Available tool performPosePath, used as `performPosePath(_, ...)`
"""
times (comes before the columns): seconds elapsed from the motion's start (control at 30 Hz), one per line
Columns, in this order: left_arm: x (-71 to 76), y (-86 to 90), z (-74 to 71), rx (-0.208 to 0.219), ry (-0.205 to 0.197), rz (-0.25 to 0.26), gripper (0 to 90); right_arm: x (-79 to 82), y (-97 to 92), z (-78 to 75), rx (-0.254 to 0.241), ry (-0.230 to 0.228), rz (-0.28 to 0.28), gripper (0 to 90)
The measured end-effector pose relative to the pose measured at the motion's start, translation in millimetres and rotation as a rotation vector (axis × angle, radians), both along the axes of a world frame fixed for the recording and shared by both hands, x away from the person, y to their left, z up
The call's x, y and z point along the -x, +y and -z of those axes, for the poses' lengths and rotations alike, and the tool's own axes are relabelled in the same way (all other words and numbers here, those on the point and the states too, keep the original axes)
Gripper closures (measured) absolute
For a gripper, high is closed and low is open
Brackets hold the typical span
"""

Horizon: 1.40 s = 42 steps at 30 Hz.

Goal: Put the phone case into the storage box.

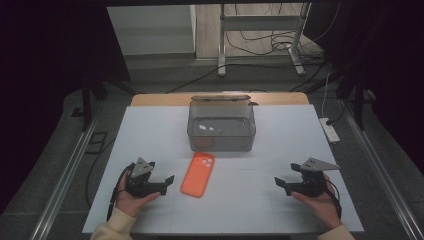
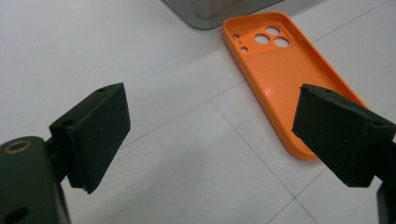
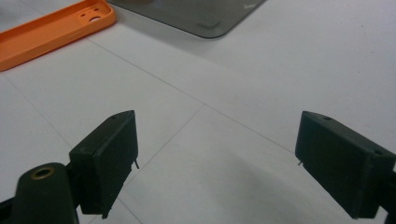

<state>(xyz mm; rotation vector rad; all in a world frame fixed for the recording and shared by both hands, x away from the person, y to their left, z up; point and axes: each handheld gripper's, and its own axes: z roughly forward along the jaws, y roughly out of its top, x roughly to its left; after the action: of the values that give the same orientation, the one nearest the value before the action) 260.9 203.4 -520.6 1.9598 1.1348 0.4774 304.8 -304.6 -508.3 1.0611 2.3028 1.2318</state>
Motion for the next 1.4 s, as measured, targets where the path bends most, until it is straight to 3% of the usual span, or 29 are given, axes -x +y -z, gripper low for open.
performPosePath(0.57, -0.9, -1.3, -0.8, 0.019, 0.013, -0.014, 11.3, -7.0, 0.6, 3.4, -0.012, 0.009, 0.017, 14.2)
performPosePath(0.83, -2.0, -3.6, -0.5, 0.014, 0.02, -0.008, 11.4, -1.6, -2.3, 1.5, -0.028, 0.009, 0.022, 14.8)
performPosePath(1.4, 1.6, -4.9, -4.9, -0.001, -0.004, 0.014, 11.8, -0.5, -0.2, 1.0, -0.024, 0.004, 0.01, 17.0)
